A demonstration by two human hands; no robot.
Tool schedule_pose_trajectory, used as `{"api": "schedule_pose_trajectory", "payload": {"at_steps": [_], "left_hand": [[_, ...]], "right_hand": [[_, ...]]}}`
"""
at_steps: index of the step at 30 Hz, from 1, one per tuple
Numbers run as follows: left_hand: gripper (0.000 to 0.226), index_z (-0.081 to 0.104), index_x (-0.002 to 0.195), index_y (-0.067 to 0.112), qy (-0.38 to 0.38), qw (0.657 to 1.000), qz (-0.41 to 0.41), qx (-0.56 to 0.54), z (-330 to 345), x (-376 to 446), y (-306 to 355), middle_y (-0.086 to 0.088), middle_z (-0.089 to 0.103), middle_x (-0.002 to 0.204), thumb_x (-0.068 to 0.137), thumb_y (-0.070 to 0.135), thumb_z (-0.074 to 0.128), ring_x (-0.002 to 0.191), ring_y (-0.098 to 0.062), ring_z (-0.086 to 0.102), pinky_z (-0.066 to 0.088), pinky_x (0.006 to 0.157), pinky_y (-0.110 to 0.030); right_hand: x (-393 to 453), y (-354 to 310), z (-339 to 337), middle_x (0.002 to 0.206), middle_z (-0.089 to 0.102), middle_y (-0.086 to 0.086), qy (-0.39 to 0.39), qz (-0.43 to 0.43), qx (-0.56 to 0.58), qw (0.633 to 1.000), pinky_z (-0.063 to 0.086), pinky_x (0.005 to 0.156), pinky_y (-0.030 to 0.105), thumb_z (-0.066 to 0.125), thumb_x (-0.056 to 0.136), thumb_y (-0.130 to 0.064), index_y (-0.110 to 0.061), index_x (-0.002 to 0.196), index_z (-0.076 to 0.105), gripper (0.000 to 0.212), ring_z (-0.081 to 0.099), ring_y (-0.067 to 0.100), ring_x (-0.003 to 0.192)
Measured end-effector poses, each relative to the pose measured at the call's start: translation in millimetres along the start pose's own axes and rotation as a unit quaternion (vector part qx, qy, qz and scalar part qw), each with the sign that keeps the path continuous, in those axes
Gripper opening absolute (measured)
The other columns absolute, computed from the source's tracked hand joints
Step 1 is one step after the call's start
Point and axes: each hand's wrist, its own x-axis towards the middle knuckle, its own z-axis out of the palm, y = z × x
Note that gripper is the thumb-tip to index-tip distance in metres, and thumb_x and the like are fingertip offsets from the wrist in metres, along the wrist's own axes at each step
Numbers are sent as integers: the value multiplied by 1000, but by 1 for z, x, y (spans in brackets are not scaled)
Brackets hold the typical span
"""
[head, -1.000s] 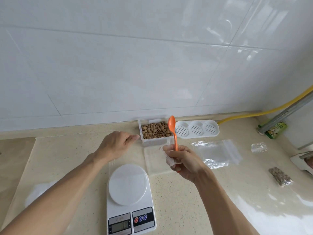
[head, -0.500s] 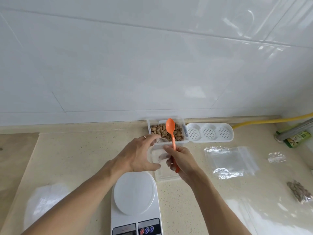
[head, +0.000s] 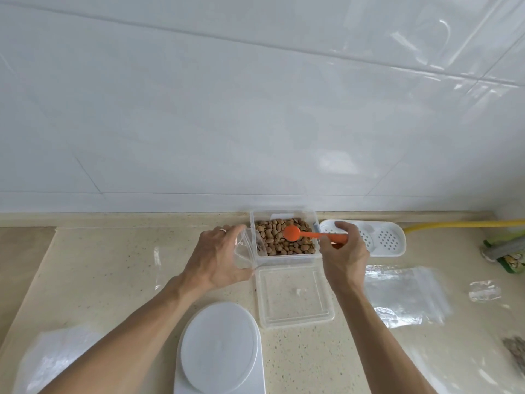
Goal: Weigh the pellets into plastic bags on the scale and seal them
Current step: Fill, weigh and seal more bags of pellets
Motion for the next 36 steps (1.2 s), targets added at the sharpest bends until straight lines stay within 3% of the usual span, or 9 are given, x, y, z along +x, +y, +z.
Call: {"api": "schedule_pose_trajectory", "payload": {"at_steps": [3,8,11,16,21,25,29,33,36], "left_hand": [[95,39,142,15,-8,1000,-17,4,4,4,0,-4,60,118,65,62,70,110,-22,54,34,103,-39],[100,29,148,19,-3,999,-26,42,10,9,-1,-3,56,129,68,63,70,120,-22,48,30,107,-40],[105,24,150,19,-10,997,-27,74,12,13,-2,-3,54,130,67,69,65,121,-21,47,30,107,-40],[108,22,150,18,-21,994,-30,106,8,23,1,-5,51,133,65,71,63,125,-22,44,28,106,-39],[110,21,150,18,-34,991,-27,124,7,38,8,-6,50,135,64,73,61,125,-23,44,30,106,-40],[110,24,147,18,-60,990,-12,129,8,52,22,-6,52,130,60,71,65,121,-25,46,32,103,-41],[111,28,145,14,-70,992,13,101,5,63,33,2,51,108,56,68,67,109,-22,47,33,97,-39],[113,25,149,9,-67,995,65,31,4,65,46,8,40,95,60,59,73,97,-15,40,34,99,-36],[121,23,151,11,-72,994,42,-71,3,62,54,9,45,97,54,64,73,97,-11,41,39,96,-34]], "right_hand": [[8,-1,2,72,61,-7,30,-29,-7,999,42,51,19,56,95,-11,-10,112,57,17,56,4,59],[5,7,21,72,57,-10,-90,-47,-38,994,41,43,19,46,99,-8,-8,115,56,18,52,12,50],[1,8,31,79,61,-3,-132,28,24,991,49,50,31,48,100,-11,-11,118,55,20,60,22,59],[9,21,28,91,65,8,-69,196,139,968,50,53,30,51,100,-12,-14,117,55,17,59,17,56],[16,26,7,89,69,12,-27,251,213,944,48,49,27,52,99,-7,-13,113,55,16,53,15,51],[21,19,-9,90,70,13,-25,235,246,940,48,51,28,53,98,-6,-15,110,58,16,53,14,50],[19,3,-20,87,70,11,-68,152,234,958,47,48,26,53,97,-7,-15,107,59,14,54,13,49],[10,-15,-19,84,64,9,-164,51,172,970,47,49,24,55,98,-9,-16,102,59,9,56,15,52],[4,-22,-15,69,60,4,-189,70,227,953,45,48,26,53,98,-4,-12,101,60,11,52,15,49]]}}
